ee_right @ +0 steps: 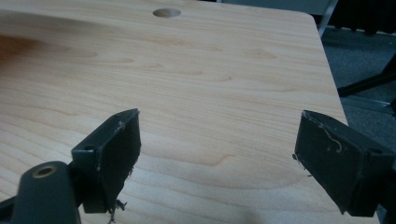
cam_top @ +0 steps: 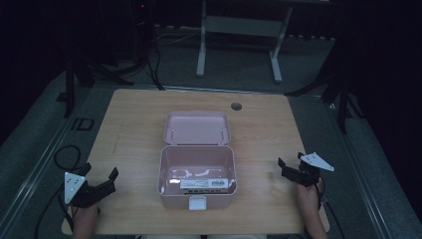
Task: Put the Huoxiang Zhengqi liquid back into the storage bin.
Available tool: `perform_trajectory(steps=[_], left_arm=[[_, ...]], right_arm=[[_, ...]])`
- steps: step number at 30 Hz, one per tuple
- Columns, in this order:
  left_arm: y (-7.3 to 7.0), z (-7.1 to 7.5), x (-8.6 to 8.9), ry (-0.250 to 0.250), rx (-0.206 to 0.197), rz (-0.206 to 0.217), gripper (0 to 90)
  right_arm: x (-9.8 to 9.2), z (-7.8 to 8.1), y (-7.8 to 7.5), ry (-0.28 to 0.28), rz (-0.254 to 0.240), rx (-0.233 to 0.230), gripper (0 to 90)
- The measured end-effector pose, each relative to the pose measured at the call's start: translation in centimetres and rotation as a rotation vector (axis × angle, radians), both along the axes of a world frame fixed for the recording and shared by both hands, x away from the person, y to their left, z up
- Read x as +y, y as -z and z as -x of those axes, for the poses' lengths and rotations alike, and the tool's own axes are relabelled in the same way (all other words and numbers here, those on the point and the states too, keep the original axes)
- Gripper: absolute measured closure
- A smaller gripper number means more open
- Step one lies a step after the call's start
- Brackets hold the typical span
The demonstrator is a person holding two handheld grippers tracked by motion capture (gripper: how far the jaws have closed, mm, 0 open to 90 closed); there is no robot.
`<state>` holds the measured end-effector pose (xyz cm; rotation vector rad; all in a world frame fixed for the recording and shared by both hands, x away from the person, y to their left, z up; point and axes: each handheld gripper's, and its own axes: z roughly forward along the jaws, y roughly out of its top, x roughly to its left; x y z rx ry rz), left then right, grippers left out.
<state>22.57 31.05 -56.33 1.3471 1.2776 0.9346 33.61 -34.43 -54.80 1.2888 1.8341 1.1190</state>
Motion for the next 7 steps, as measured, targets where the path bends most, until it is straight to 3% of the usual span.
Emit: perform_trajectory(steps=[7], left_arm=[[0.0, 0.0, 0.02, -0.002, 0.0, 0.004, 2.9]], right_arm=[[-0.15, -0.3, 0.19, -0.011, -0.007, 0.022, 13.9]])
